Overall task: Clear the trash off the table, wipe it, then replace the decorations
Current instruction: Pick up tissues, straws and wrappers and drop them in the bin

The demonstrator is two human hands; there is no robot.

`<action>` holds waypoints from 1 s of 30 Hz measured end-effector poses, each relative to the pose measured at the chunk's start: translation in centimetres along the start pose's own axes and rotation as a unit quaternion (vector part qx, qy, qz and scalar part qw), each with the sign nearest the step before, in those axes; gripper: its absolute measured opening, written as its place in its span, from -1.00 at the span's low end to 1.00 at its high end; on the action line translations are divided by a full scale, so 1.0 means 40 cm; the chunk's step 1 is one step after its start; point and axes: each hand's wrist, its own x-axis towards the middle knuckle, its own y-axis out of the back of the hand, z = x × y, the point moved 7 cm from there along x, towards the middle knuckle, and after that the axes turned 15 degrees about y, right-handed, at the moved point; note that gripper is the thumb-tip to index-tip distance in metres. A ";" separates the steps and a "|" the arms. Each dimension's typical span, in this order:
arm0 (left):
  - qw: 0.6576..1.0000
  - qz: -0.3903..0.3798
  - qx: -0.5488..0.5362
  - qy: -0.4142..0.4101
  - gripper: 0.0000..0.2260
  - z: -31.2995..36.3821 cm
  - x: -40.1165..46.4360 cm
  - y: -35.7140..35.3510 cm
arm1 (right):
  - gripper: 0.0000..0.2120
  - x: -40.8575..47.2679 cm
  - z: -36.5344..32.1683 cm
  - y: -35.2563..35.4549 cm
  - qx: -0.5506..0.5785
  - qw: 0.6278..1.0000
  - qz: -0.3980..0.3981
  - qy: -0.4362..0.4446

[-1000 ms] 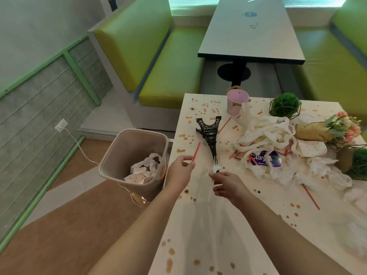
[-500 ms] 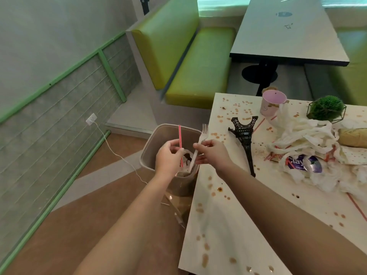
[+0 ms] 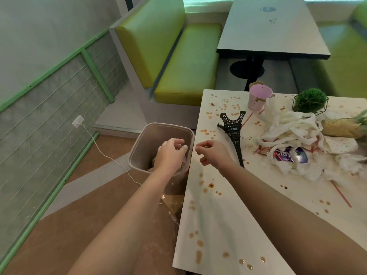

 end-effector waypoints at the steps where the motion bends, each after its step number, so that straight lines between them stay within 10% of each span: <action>1: 1.000 -0.015 0.001 -0.009 -0.78 0.025 -0.014 -0.027 | -0.86 -0.004 0.013 0.033 0.009 1.000 0.015 -0.007; 30: 0.977 -0.195 0.085 -0.014 -0.69 0.350 -0.137 -0.790 | -0.85 -0.105 0.439 0.732 -0.090 0.979 0.147 -0.106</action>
